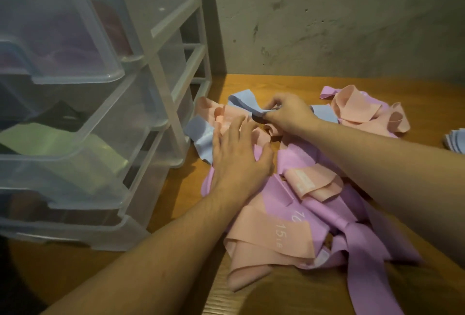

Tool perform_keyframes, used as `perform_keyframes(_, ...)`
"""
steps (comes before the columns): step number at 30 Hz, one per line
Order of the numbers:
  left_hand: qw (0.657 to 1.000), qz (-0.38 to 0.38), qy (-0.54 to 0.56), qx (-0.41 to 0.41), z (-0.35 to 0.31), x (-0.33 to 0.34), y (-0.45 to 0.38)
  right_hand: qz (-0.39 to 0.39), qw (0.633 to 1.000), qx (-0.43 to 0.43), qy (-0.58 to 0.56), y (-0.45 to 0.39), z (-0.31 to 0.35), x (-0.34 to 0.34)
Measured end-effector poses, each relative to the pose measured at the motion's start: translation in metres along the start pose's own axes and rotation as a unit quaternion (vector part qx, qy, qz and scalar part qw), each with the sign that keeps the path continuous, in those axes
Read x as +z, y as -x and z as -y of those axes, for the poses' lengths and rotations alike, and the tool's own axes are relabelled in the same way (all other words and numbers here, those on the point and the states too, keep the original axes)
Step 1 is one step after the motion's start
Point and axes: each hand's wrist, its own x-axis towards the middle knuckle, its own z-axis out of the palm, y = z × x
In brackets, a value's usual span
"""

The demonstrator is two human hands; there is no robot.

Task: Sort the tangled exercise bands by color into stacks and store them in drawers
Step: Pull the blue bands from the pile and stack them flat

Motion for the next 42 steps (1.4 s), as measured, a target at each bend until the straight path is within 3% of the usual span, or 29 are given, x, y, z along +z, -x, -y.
perform_keyframes(4,0.999,-0.008,-0.006,0.043,-0.002,-0.001,0.002,-0.005,0.995,-0.079,-0.064,0.039,0.002,-0.022)
perform_keyframes(6,0.999,-0.010,-0.004,0.043,-0.001,-0.003,0.004,0.027,0.989,-0.112,-0.096,0.061,0.003,-0.035)
perform_keyframes(10,0.997,-0.011,-0.006,0.075,-0.002,-0.005,0.006,0.062,0.986,-0.149,-0.042,0.104,-0.001,-0.059)
perform_keyframes(15,0.989,0.027,-0.078,0.119,-0.007,-0.008,0.008,0.034,0.985,-0.165,-0.043,0.151,-0.007,-0.078)
perform_keyframes(24,0.972,0.043,-0.062,0.221,-0.010,-0.010,0.012,-0.058,0.960,0.041,-0.271,0.195,-0.012,-0.093)
perform_keyframes(27,0.947,0.063,-0.096,0.299,-0.012,-0.013,0.011,-0.059,0.941,0.078,-0.324,0.206,-0.015,-0.097)
perform_keyframes(34,0.920,0.067,-0.076,0.377,-0.039,-0.038,0.003,-0.077,0.964,0.078,-0.244,0.222,-0.032,-0.117)
perform_keyframes(37,0.928,0.076,-0.018,0.365,-0.060,-0.053,0.010,-0.076,0.973,0.070,-0.207,0.228,-0.038,-0.124)
perform_keyframes(42,0.954,0.152,0.080,0.246,-0.091,-0.065,0.034,-0.066,0.977,0.002,-0.204,0.245,-0.039,-0.143)
